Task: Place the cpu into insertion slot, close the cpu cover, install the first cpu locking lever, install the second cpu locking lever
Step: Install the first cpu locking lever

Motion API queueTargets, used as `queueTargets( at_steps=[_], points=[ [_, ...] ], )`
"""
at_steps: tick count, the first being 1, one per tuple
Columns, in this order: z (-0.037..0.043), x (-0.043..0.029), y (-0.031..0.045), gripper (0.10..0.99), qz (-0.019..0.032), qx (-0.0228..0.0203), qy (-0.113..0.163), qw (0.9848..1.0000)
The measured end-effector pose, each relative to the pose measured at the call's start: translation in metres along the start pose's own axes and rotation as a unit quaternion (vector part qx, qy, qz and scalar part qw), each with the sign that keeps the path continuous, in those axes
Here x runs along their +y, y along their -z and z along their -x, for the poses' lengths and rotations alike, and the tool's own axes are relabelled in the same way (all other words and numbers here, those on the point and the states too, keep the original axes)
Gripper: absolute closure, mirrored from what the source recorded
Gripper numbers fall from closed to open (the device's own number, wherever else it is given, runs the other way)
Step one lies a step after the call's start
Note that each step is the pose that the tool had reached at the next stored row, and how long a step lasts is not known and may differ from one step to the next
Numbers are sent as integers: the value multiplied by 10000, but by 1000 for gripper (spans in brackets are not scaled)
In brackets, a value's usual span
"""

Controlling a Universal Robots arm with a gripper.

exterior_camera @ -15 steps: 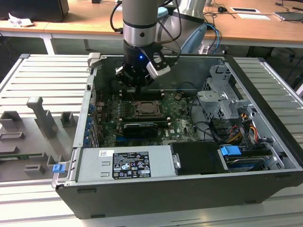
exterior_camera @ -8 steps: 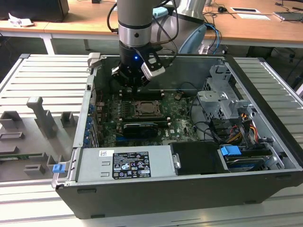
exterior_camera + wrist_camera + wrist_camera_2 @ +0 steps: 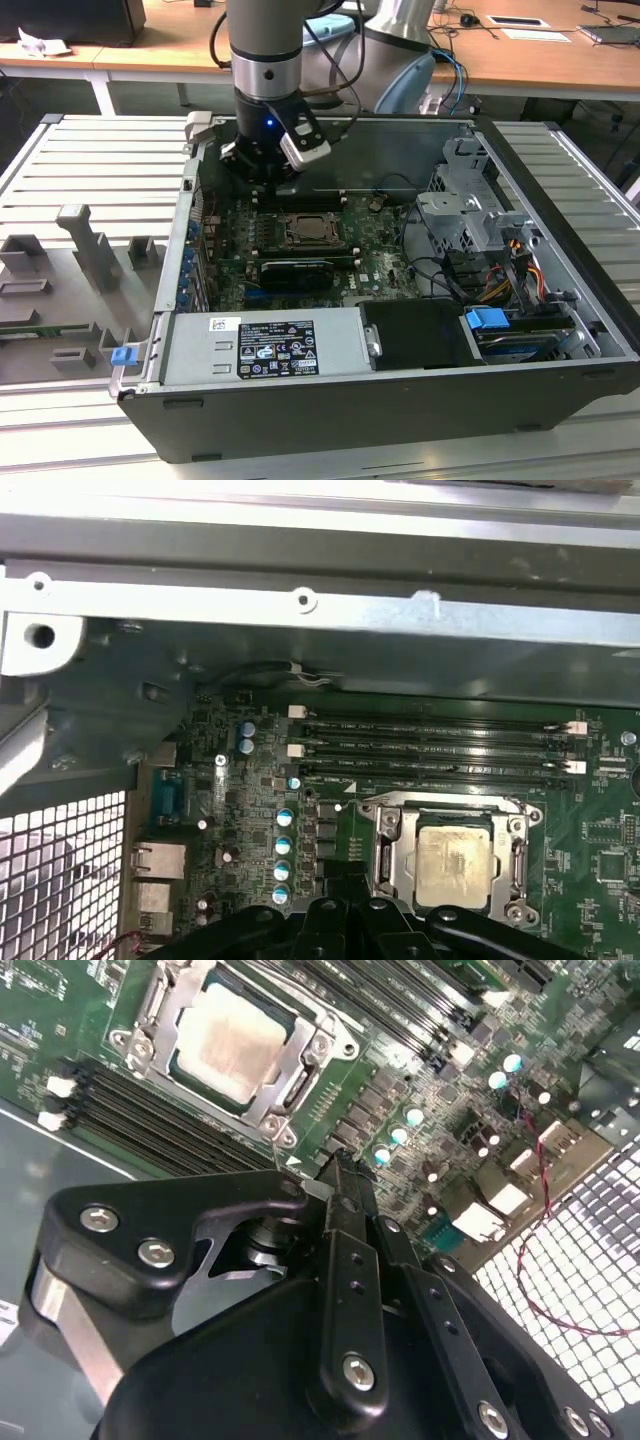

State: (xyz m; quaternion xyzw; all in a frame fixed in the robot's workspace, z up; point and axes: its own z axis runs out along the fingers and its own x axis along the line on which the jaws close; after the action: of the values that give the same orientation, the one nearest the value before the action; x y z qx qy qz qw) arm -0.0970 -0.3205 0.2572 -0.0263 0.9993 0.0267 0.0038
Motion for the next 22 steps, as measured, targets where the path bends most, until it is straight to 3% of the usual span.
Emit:
queueTargets(
  at_steps=[5, 7, 8, 14, 17, 22],
  points=[
    [-71, 28, -6, 980, 0, 1, 1, 10000],
    [-126, 97, -16, 980, -1, 1, 0, 10000],
    [-127, 180, -21, 980, 0, 0, 0, 10000],
    [-119, 286, -27, 980, 0, 1, 0, 10000],
    [26, 280, -28, 980, -2, 1, 0, 10000],
    [92, 276, -28, 980, -2, 2, 0, 10000]
  ],
)
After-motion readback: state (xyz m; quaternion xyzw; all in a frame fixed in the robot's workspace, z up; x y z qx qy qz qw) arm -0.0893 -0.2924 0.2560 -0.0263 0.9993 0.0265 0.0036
